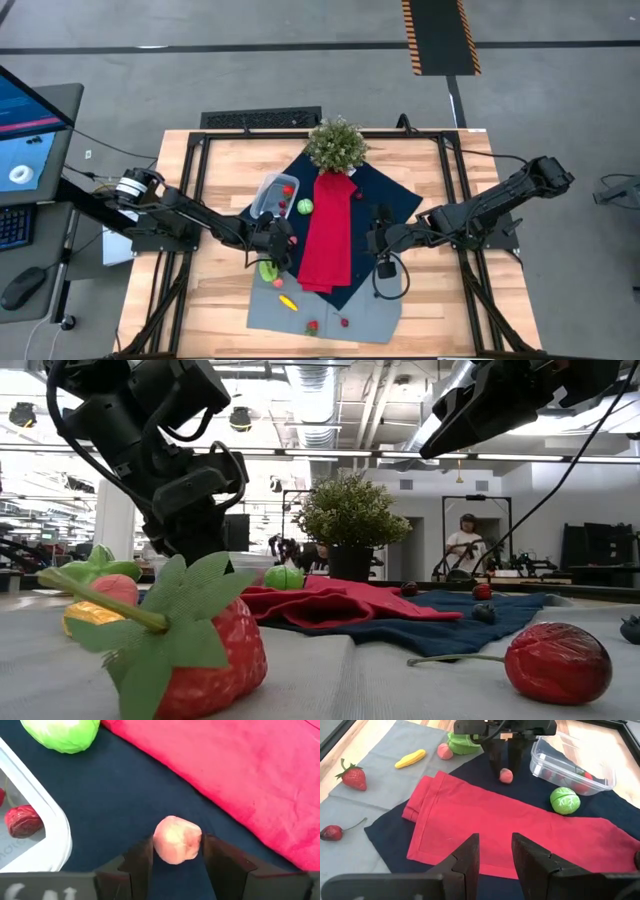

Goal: Pick and placing Produce into tupperware
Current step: Put the top pink peach into the transparent bin

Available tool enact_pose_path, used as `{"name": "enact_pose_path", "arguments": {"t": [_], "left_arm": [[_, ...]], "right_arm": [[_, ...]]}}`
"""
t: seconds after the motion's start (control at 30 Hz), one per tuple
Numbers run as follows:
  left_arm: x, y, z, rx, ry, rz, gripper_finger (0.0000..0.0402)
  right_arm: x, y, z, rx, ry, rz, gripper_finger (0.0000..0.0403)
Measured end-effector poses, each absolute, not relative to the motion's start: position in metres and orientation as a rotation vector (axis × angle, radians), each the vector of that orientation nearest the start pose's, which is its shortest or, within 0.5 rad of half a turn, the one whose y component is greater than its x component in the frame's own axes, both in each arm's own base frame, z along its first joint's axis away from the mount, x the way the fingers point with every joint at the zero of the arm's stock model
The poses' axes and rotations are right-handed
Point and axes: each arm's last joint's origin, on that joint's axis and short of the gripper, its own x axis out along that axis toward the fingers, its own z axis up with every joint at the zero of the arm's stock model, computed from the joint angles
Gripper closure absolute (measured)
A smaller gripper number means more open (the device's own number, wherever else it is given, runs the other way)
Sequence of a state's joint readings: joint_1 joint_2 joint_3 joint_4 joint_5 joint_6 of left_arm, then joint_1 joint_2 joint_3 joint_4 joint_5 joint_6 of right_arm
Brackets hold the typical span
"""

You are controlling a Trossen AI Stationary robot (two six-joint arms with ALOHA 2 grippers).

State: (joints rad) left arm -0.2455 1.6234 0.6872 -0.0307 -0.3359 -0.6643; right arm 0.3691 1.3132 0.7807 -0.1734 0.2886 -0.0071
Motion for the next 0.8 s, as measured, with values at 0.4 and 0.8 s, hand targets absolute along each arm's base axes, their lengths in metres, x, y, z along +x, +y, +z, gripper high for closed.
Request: {"name": "enact_pose_path", "arguments": {"t": [0.4,0.8], "left_arm": [[0.2757,-0.0574,0.1274,-0.342,0.849,0.386,0.0326],[0.2762,-0.0583,0.1279,-0.32,0.84,0.38,0.0351]], "right_arm": [[0.252,0.0885,0.2241,-0.235,0.668,0.079,0.0265],[0.2519,0.0885,0.224,-0.236,0.67,0.079,0.0265]]}}
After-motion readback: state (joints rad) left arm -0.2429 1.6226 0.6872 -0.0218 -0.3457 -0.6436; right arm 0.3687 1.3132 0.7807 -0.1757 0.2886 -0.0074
